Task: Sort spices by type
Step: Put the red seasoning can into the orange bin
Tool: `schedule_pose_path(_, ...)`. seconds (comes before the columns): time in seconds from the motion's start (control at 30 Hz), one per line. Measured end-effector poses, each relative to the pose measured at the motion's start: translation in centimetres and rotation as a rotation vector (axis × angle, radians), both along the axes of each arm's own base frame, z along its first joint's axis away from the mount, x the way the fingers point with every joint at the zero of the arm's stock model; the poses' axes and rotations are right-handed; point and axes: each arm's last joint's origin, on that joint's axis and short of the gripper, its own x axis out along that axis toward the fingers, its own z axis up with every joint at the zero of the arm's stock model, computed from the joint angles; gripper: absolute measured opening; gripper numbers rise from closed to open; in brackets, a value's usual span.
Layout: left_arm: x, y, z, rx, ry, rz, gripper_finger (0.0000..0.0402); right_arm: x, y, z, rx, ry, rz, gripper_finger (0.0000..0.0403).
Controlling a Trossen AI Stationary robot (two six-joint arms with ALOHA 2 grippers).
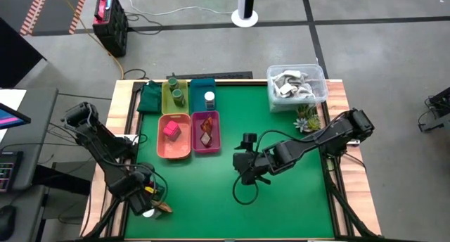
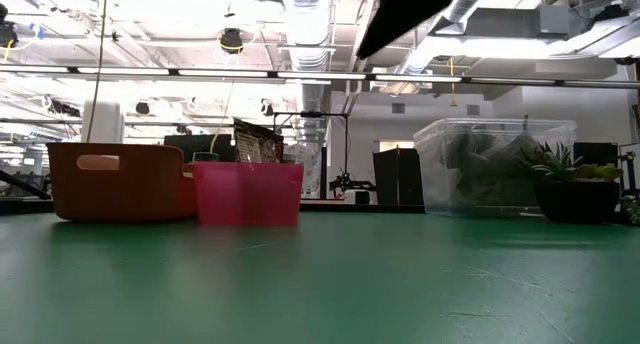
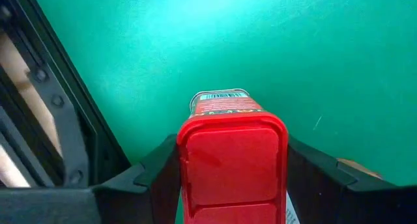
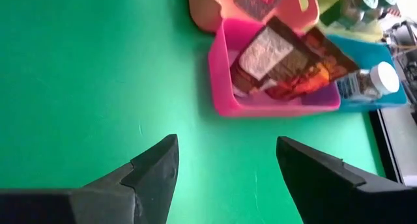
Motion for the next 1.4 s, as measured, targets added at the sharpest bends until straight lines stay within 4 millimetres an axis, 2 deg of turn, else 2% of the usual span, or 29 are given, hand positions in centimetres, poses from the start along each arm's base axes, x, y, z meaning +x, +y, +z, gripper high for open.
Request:
schedule_pose_path(0.27, 1.5, 1.8, 2.6, 0.084, -0.018, -0.126, 0.0216, -0.5, -0.2, -1.0, -0.026, 0.051, -0.021, 0.0292)
schedule_pose_path(0.5, 4.2, 3.8, 6.5, 0.094, -0.158, -0.244, 0.0216, -0.4, -1.3, -1.6, -0.03, 0.071, -0.058, 0.0292)
schedule_pose_path(0.7, 6.4, 6.0, 9.9, 0.137, -0.261, -0.29, 0.0216, -0.7, -0.7, -1.7, -0.034, 0.082, -0.04, 0.0292)
schedule_pose_path(0.8, 7.4, 7.6, 10.8, 0.175, -0.273, -0.304, 0.0216, -1.1, -0.2, -1.8, -0.038, 0.103, -0.032, 0.0292)
schedule_pose_path(1.03, 9.0, 12.5, 10.7, 0.245, -0.179, -0.318, 0.0216, -1.8, -0.2, -2.5, -0.034, 0.149, -0.065, 0.0291)
schedule_pose_path(1.23, 9.4, 15.5, 10.7, 0.269, -0.119, -0.34, 0.0216, -3.5, -2.5, -4.1, -0.027, 0.132, -0.099, 0.0279)
schedule_pose_path(1.4, 9.5, 16.9, 9.1, 0.25, -0.065, -0.364, 0.0216, -6.1, -4.4, -3.3, 0.024, 0.017, -0.137, 0.027)
